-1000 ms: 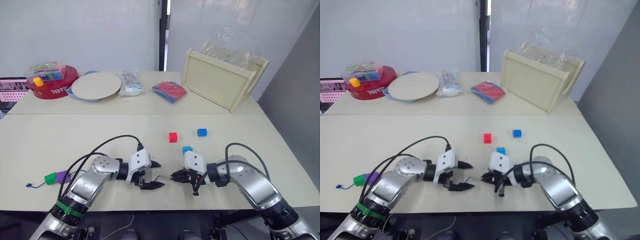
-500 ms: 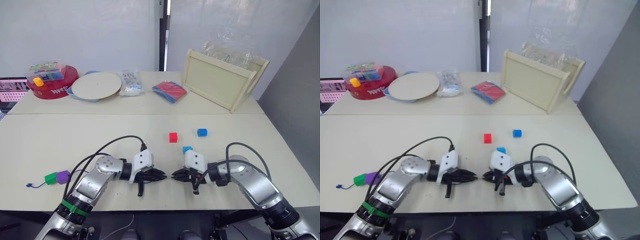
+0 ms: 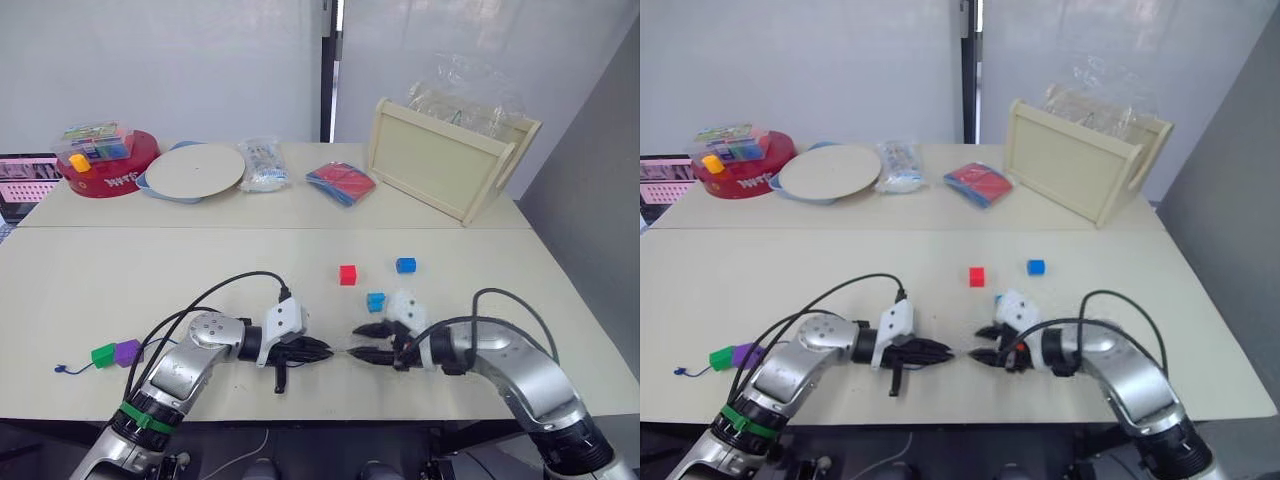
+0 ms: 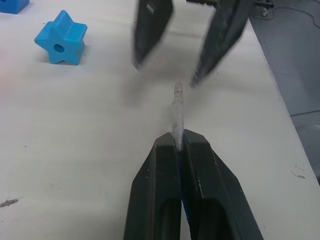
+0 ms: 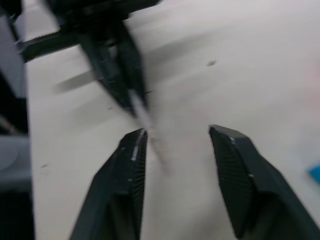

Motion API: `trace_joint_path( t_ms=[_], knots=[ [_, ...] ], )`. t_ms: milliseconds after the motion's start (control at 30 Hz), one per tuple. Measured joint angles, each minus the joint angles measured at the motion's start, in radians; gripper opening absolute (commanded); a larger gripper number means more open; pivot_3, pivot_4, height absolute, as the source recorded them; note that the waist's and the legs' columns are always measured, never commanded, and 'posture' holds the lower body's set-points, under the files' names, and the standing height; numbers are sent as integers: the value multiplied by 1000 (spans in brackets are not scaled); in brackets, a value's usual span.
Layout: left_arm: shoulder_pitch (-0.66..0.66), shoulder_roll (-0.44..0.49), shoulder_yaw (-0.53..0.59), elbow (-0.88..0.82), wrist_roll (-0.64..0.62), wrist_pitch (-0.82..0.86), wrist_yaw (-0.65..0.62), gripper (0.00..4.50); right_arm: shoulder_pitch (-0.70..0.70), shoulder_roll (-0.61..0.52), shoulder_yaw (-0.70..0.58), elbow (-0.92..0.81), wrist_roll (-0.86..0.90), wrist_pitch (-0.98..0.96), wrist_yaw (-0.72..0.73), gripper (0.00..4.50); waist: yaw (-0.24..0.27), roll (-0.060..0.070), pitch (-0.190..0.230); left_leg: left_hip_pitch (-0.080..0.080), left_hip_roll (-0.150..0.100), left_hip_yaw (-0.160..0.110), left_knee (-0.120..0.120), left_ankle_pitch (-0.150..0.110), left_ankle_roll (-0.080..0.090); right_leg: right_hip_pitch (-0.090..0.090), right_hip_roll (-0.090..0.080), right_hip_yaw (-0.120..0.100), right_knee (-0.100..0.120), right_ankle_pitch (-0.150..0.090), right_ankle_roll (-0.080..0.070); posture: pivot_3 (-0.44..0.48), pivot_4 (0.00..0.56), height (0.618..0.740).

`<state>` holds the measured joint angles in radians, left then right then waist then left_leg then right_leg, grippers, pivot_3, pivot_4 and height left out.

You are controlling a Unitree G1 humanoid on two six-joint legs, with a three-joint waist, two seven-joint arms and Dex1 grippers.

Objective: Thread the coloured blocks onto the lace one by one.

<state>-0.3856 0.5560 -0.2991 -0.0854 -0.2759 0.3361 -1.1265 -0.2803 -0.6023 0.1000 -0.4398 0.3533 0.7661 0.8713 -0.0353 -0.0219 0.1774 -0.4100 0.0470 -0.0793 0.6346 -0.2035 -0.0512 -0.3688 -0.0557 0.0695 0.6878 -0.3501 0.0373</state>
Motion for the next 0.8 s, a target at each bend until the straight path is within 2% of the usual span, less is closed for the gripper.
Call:
trace_joint_path(
  t_ms=[67,167,300,533,800],
  knots=[
    [3,3,3,-2,0,2,0,0,43,28,-81,-11,31,37,-59,3760,2,0,0,0,0,0,0,0,0,0,0,0,0,0,0,0,150,740],
    [5,6,3,-2,0,10,-1,0,66,112,-179,1,48,67,-191,3760,-2,0,0,1,0,0,0,0,0,0,0,1,1,0,0,0,150,740],
    [4,5,4,-5,-1,12,-1,0,13,208,-242,77,2,65,-383,3760,-9,0,0,2,0,0,-1,0,0,0,0,1,2,0,0,0,150,740],
    [4,2,3,-8,-1,13,-2,0,-115,342,-225,235,-130,19,-648,3760,-8,1,0,1,0,0,-1,0,0,-1,0,1,2,0,0,0,150,740],
    [4,-2,4,-8,0,14,0,0,-237,396,-198,445,-206,-90,-755,3760,-9,1,0,2,-1,1,-2,0,0,-1,0,1,2,0,0,0,150,740]
  ],
)
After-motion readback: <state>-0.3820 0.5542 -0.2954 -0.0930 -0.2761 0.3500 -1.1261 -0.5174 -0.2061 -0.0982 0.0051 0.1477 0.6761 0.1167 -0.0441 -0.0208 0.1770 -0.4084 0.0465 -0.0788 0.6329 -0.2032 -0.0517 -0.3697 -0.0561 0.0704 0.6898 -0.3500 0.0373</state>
